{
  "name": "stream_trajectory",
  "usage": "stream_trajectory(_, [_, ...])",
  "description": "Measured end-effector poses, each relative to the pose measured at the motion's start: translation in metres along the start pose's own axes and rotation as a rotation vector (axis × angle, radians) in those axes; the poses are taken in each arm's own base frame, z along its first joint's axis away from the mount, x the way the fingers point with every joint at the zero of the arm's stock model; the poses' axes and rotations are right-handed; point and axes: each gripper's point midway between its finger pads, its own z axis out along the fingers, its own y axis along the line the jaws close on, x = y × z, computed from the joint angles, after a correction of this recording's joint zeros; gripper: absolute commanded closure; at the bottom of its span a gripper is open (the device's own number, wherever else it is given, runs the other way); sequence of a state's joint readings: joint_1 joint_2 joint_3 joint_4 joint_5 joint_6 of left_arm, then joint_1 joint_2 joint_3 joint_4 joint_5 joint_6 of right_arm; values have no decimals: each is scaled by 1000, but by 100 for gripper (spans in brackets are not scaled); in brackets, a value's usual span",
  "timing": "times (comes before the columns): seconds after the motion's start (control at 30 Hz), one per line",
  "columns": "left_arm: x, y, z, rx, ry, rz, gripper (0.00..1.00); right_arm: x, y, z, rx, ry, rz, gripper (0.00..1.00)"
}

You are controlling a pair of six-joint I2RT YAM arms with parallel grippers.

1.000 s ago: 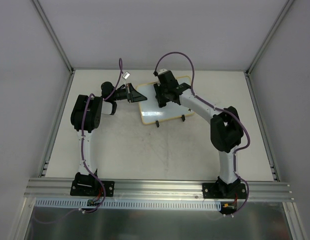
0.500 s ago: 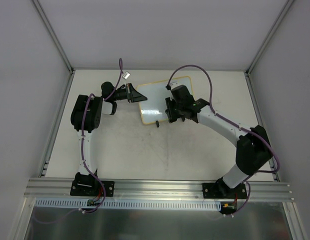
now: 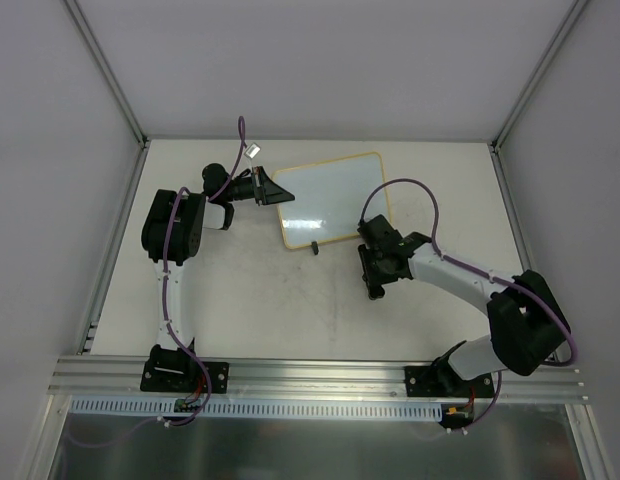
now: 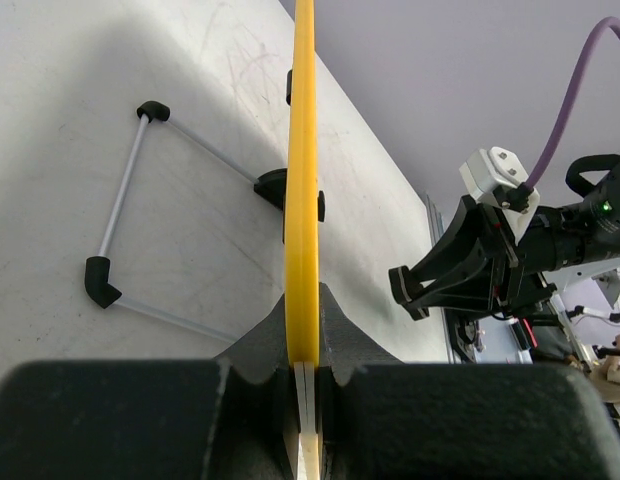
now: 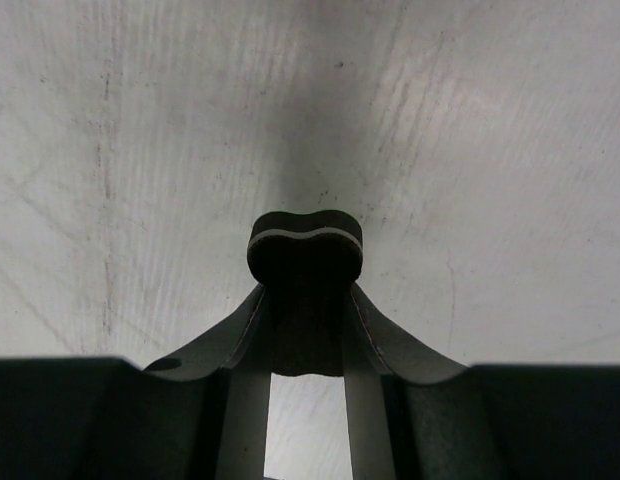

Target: Erase the whiteboard

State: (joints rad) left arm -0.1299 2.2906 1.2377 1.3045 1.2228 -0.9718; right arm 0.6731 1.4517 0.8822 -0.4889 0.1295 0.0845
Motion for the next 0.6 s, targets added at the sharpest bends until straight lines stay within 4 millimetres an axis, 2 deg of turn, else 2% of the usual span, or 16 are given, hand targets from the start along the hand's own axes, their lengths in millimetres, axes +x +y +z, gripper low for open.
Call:
stream_trajectory(0.03, [0, 0, 0, 0, 0, 0, 99, 3, -1, 0, 6, 8, 3, 79])
stream_trajectory(0.17, [0, 0, 0, 0, 0, 0, 97, 5, -5, -1, 26, 7, 6, 74])
stream_trajectory(0.23, [0, 0, 0, 0, 0, 0, 94, 5, -7, -3, 32, 3, 7, 64])
stream_trajectory(0.3, [0, 0, 0, 0, 0, 0, 92, 5, -8, -3, 38, 0, 9, 61])
stream_trajectory(0.43, [0, 0, 0, 0, 1, 1, 86, 5, -9, -4, 45, -2, 14, 42])
stream_trajectory(0.6, [2, 1, -1, 3, 7, 5, 79, 4, -10, -3, 49, -3, 14, 35])
